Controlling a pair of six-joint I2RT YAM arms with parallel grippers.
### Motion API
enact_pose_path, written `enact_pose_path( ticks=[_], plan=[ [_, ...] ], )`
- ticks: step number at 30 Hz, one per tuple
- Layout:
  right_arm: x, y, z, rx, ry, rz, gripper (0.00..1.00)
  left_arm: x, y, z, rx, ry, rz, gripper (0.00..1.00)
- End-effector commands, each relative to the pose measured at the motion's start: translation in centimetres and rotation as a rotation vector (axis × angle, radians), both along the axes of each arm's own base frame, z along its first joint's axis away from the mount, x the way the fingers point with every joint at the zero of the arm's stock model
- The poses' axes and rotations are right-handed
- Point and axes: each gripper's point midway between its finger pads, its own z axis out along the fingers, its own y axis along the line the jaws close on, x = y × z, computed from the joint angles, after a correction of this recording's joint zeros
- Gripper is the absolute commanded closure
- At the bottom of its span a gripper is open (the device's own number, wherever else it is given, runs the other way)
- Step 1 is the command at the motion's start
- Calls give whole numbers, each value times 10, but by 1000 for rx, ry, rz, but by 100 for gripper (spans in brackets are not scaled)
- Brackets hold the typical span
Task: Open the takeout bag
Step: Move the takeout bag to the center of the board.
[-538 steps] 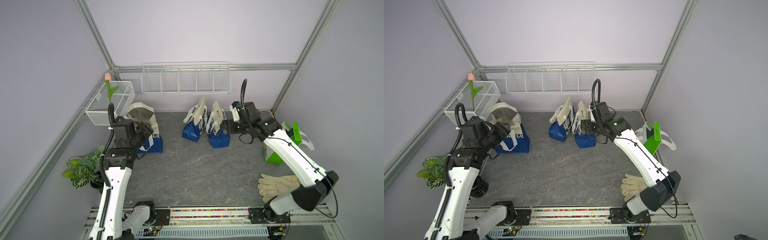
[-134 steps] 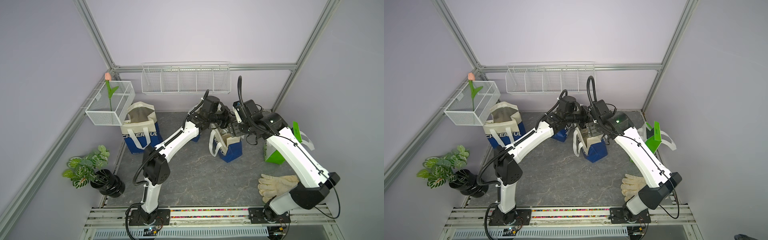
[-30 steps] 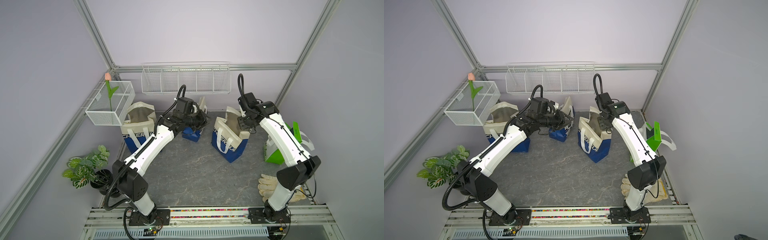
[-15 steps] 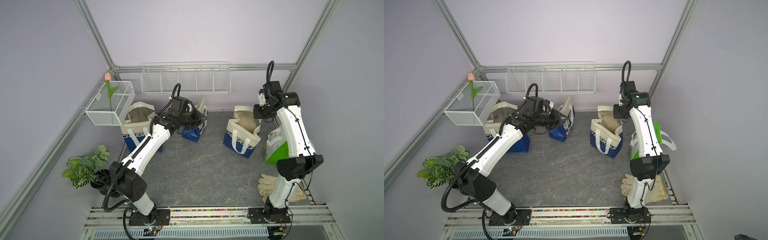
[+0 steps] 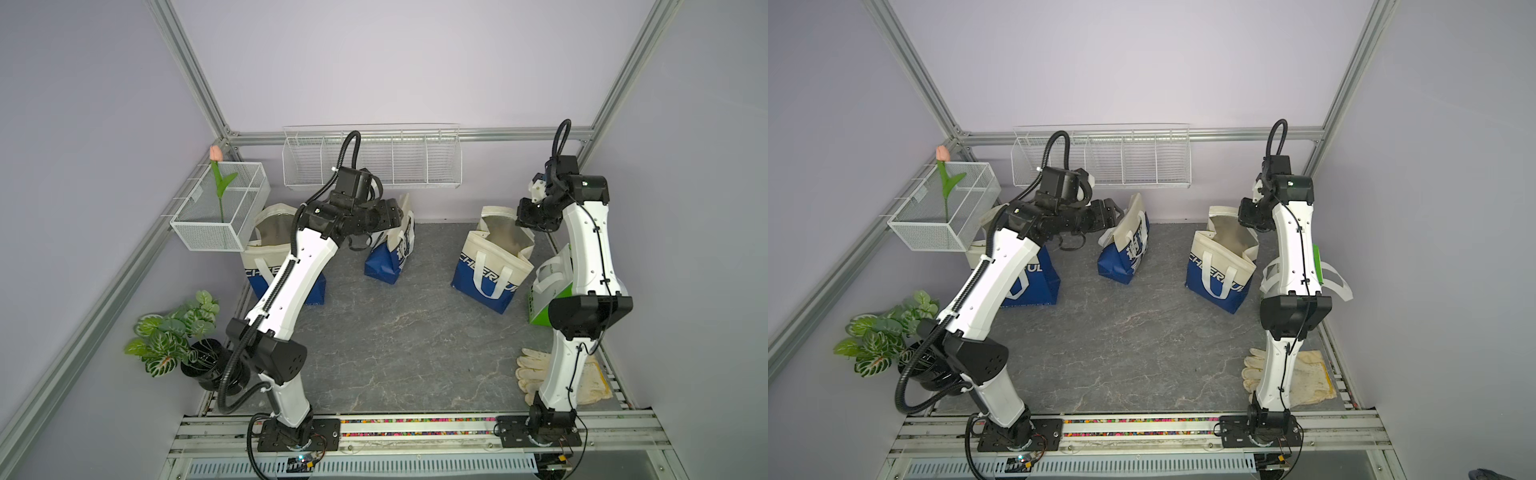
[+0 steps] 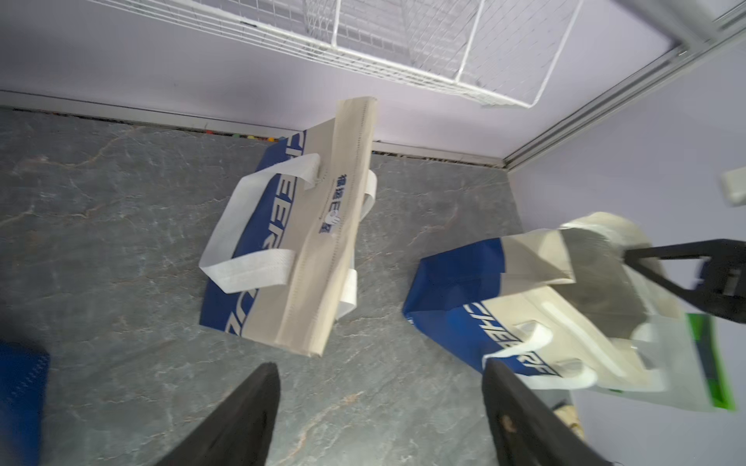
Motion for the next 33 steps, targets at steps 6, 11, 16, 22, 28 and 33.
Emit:
enact_pose_path(
  ticks=[6,11,16,22,28,33],
  plan=[
    [-12,-8,5,-52,17,-20,61,38,14,-61,308,49,32,28],
    [-17,6,22,-84,-35,27,58,45,10,-75,323,64,28,40],
    [-34,19,52,-207,-115,51,51,42,11,-68,300,58,52,69],
    [-61,30,96,-264,-237,63,41,33,11,-52,244,38,62,100],
    [-93,94,113,-226,-308,259,41,8,4,-41,116,115,62,100],
    [-119,175,97,-130,-338,455,37,-33,-21,-31,-115,201,39,100]
  ],
)
